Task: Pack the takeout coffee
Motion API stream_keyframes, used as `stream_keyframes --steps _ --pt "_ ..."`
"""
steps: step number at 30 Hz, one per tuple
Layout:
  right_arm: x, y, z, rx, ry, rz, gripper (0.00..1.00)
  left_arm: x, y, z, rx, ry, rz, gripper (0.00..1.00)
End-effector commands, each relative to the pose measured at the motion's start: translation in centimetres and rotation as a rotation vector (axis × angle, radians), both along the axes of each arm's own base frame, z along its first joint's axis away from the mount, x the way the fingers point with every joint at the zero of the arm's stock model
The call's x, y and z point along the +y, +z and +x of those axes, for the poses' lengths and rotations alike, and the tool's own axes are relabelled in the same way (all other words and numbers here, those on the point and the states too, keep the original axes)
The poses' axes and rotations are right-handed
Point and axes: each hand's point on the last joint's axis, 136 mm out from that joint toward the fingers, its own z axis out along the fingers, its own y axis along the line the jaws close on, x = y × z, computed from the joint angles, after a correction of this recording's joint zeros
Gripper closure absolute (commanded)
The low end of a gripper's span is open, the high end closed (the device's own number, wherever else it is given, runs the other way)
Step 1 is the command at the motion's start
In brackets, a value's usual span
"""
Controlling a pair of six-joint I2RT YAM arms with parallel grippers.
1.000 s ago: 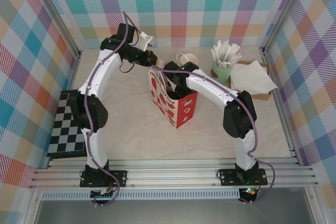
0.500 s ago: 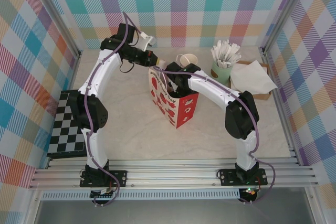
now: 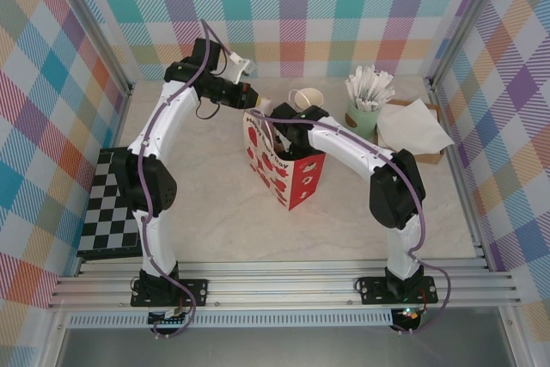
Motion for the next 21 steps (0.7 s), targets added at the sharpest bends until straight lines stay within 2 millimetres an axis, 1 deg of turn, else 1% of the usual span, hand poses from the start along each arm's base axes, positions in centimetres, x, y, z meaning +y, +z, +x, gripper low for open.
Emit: stream_keyframes --steps 1,8,21 --pt "-1.2 -4.4 -0.9 0.086 0.018 -0.1 0.41 0.7 0.5 0.0 0.005 0.022 -0.007 1.0" --pt "-1.5 -4.8 -1.2 0.098 0.023 -0.11 0.41 0.6 0.3 0.0 0.014 0.024 -0.011 1.0" --pt "-1.5 -5.4 -1.1 0.106 0.04 -0.124 0.41 0.6 0.3 0.3 0.015 0.028 -0.011 1.0"
